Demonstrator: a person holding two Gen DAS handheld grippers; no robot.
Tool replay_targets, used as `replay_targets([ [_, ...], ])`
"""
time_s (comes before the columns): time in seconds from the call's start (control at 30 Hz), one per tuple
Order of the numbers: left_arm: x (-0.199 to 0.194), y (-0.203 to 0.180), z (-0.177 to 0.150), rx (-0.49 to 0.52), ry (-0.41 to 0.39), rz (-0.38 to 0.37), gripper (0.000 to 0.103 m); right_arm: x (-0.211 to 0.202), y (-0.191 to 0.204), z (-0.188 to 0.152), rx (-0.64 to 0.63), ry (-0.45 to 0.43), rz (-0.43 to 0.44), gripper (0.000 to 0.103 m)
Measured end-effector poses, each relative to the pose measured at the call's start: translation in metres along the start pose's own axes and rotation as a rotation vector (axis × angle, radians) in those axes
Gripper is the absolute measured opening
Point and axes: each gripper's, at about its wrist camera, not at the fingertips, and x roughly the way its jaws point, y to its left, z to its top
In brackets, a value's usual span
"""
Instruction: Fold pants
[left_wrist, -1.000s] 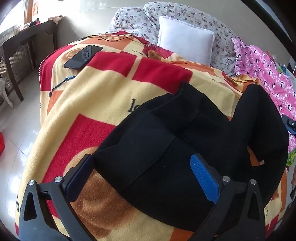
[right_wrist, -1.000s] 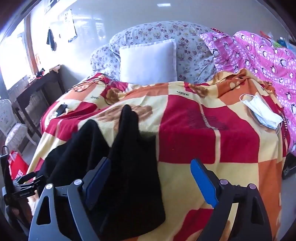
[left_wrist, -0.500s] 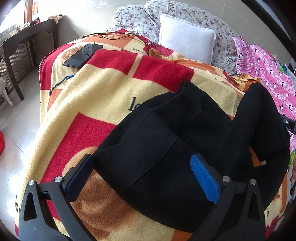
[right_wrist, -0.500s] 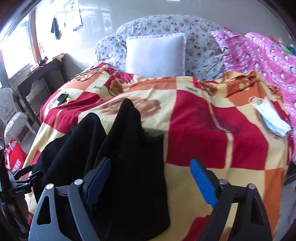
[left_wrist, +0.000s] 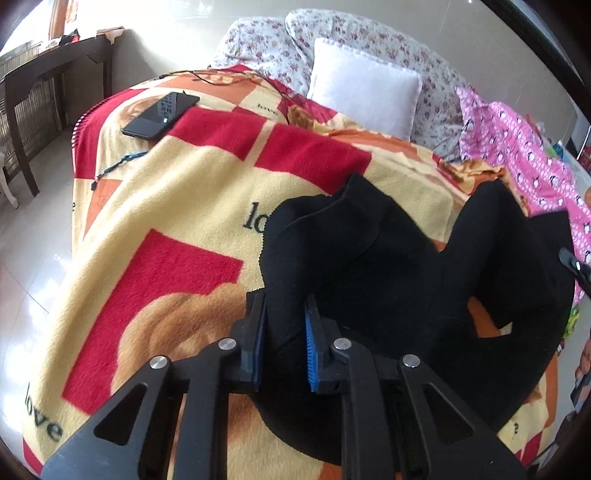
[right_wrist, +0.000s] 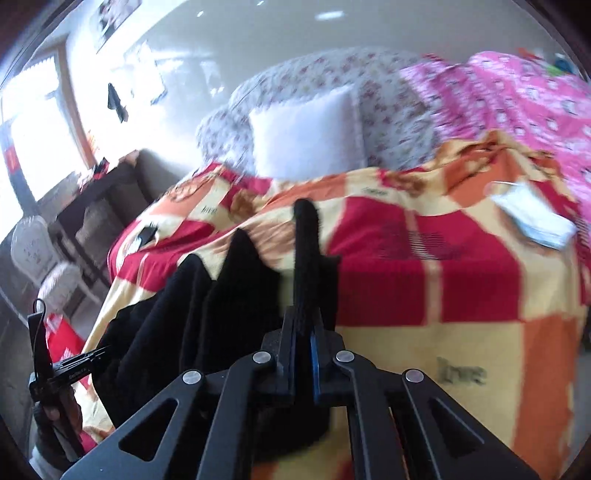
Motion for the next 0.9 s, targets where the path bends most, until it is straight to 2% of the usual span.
replay_targets([
  [0.1,-0.025,0.006,-0.01,-0.014,-0.031,-0.011,0.015,-0.043,-0.027,-0.02,0.062,-0.049,-0.02,0.005],
  [0.2,-0.047,0.023,-0.024,-0.052,-0.048,-0.005,0.015,-0.082,-0.051,-0.05,0.116,-0.056,-0.035,0.005],
  [0.27,-0.054,0.034,-0.033,-0.074,-0.037,0.002,0.015,-0.097,-0.066,-0.076,0.165,-0.043,-0.009,0.005],
  [0.37,-0.048,0.043,-0.048,-0.089,0.004,0.019,0.016,-0.093,-0.078,-0.113,0.197,0.034,-0.007,0.005],
  [0.43,-0.043,0.039,-0.057,-0.058,0.023,0.039,0.018,-0.08,-0.083,-0.135,0.204,0.083,-0.023,0.005],
  [0.5,-0.045,0.036,-0.061,-0.044,0.006,0.076,0.028,-0.062,-0.088,-0.157,0.192,0.153,-0.05,0.006],
  [0.57,-0.05,0.037,-0.06,-0.043,0.003,0.086,0.039,-0.057,-0.093,-0.172,0.213,0.193,-0.08,0.014],
  [0.67,-0.065,0.043,-0.058,-0.038,-0.024,0.104,0.052,-0.075,-0.092,-0.164,0.193,0.156,-0.145,0.032],
  [0.73,-0.073,0.047,-0.054,-0.033,-0.052,0.127,0.054,-0.09,-0.086,-0.152,0.17,0.111,-0.162,0.036],
  [0.8,-0.08,0.049,-0.049,-0.023,-0.089,0.179,0.054,-0.098,-0.075,-0.129,0.145,0.058,-0.152,0.047],
  [0.9,-0.081,0.046,-0.035,-0.019,-0.105,0.158,0.054,-0.088,-0.046,-0.094,0.079,0.025,-0.079,0.064],
])
